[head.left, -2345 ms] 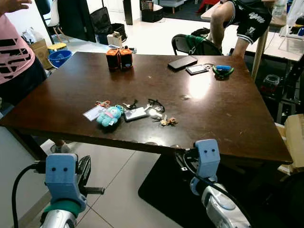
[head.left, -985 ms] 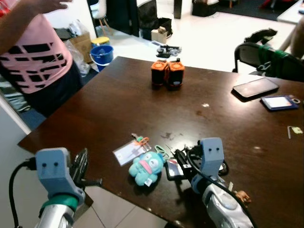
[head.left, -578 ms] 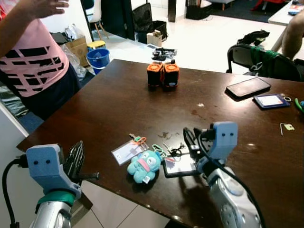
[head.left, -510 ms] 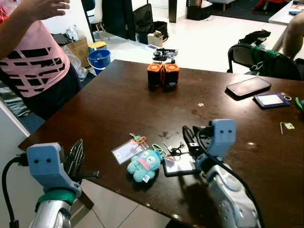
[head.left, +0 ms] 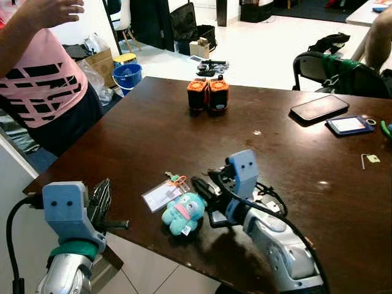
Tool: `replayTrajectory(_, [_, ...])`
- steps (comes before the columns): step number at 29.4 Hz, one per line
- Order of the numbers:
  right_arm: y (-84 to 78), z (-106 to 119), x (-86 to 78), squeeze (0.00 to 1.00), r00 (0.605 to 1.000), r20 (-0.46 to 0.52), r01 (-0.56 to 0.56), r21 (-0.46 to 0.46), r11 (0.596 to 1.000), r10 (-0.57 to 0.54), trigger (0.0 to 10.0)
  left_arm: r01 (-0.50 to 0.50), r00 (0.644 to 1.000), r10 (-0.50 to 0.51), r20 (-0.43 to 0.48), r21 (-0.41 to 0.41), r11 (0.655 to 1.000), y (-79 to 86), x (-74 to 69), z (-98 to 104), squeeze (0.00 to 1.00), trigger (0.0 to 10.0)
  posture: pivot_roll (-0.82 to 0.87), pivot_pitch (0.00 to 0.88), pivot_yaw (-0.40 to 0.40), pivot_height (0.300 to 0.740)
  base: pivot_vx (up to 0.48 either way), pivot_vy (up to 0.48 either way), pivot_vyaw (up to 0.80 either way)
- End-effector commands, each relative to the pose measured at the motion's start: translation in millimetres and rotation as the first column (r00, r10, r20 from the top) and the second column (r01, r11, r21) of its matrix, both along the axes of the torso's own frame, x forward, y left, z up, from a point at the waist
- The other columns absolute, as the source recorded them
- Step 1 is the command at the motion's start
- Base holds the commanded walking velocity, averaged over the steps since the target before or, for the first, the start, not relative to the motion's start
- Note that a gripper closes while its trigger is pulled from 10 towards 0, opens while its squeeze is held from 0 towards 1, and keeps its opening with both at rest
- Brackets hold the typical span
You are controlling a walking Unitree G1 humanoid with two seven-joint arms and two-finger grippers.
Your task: Hang keys on a hook
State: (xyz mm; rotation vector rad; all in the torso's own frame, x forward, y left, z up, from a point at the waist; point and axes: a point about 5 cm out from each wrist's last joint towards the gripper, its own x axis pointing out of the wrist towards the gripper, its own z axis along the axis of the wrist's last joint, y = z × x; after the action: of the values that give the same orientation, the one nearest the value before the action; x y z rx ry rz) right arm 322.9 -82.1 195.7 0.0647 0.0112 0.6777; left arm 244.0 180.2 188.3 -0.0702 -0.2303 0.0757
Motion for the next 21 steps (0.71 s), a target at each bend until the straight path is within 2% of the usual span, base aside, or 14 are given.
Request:
replayTrajectory(1, [11.9, 1, -7.1, 1.00, 0.993, -0.013, -0.114, -0.010, 0.993, 0.113, 10.0, 0.005, 0.998, -0.003, -0.059, 0.036, 0.999, 2.9, -1.1, -10, 0.00, 10.0, -0.05, 0.163, 0.268, 0.740, 0.000, 0.000, 0.00])
replayTrajectory(4, [13.5, 0, -8.6, 1.00, 0.991, -0.006, -0.135, -0.028, 0.990, 0.135, 10.0, 0.014, 0.997, -0.010, -0.073, 0.050, 0.999, 2.6, -1.0, -12, 0.00, 10.0, -0.05, 0.163, 0.268, 0.740, 0.000, 0.000, 0.00])
replayTrajectory(7, [8.9, 3, -3.6, 1.00, 0.998, 0.029, -0.047, -0.030, 0.998, 0.048, 10.0, 0.025, 0.992, -0.012, -0.122, 0.110, 0.994, 3.1, -0.4, -20, 0.00, 10.0, -0.05, 0.163, 0.268, 0.740, 0.000, 0.000, 0.00])
replayTrajectory(8, [-1.8, 6, 6.3, 0.00, 0.994, 0.055, 0.095, -0.008, 0.995, -0.094, 10.0, 0.017, 0.985, 0.011, -0.172, 0.160, 0.987, 5.8, 2.1, -30, 0.00, 10.0, -0.05, 0.162, 0.257, 0.740, 0.000, 0.000, 0.00])
replayTrajectory(9, [-9.5, 8, 12.5, 0.00, 0.979, 0.067, 0.191, 0.011, 0.982, -0.191, 10.0, 0.012, 0.978, 0.029, -0.205, 0.195, 0.981, 8.1, 3.7, -36, 0.00, 10.0, -0.05, 0.162, 0.257, 0.740, 0.000, 0.000, 0.00])
replayTrajectory(10, [-9.5, 8, 12.5, 0.00, 0.979, 0.067, 0.191, 0.011, 0.982, -0.191, 10.0, 0.012, 0.978, 0.029, -0.205, 0.195, 0.981, 8.1, 3.7, -36, 0.00, 10.0, -0.05, 0.162, 0.257, 0.740, 0.000, 0.000, 0.00])
replayTrajectory(11, [-18.2, 10, 17.5, 0.00, 0.959, 0.068, 0.272, 0.036, 0.962, -0.274, 10.0, -0.001, 0.971, 0.053, -0.235, 0.219, 0.976, 11.7, 5.7, -42, 0.00, 10.0, -0.05, 0.161, 0.250, 0.740, 0.000, 0.000, 0.00])
replayTrajectory(12, [-18.2, 10, 17.5, 0.00, 0.959, 0.068, 0.272, 0.036, 0.962, -0.274, 10.0, -0.001, 0.971, 0.053, -0.235, 0.219, 0.976, 11.7, 5.7, -42, 0.00, 10.0, -0.05, 0.161, 0.250, 0.740, 0.000, 0.000, 0.00])
replayTrajectory(13, [-24.7, 12, 19.8, 0.00, 0.944, 0.073, 0.317, 0.053, 0.947, -0.320, 10.0, -0.022, 0.962, 0.085, -0.261, 0.236, 0.972, 17.2, 7.6, -48, 0.00, 10.0, -0.06, 0.160, 0.244, 0.740, 0.000, 0.000, 0.00])
replayTrajectory(16, [-30.0, 13, 19.8, 0.00, 0.938, 0.080, 0.332, 0.065, 0.941, -0.336, 10.0, -0.058, 0.950, 0.128, -0.284, 0.243, 0.968, 24.9, 9.6, -53, 0.00, 10.0, -0.06, 0.159, 0.235, 0.740, 0.000, 0.000, 0.00])
replayTrajectory(20, [-29.4, 13, 14.5, 0.00, 0.947, 0.103, 0.300, 0.057, 0.952, -0.304, 10.0, -0.089, 0.947, 0.149, -0.286, 0.213, 0.973, 31.3, 9.2, -54, 0.00, 10.0, -0.07, 0.151, 0.208, 0.740, 0.000, 0.000, 0.00])
replayTrajectory(21, [-26.8, 12, 10.5, 0.00, 0.956, 0.122, 0.266, 0.034, 0.963, -0.268, 10.0, -0.094, 0.948, 0.148, -0.281, 0.198, 0.976, 31.6, 8.4, -53, 0.00, 10.0, -0.07, 0.149, 0.187, 0.740, 0.000, 0.000, 0.00])
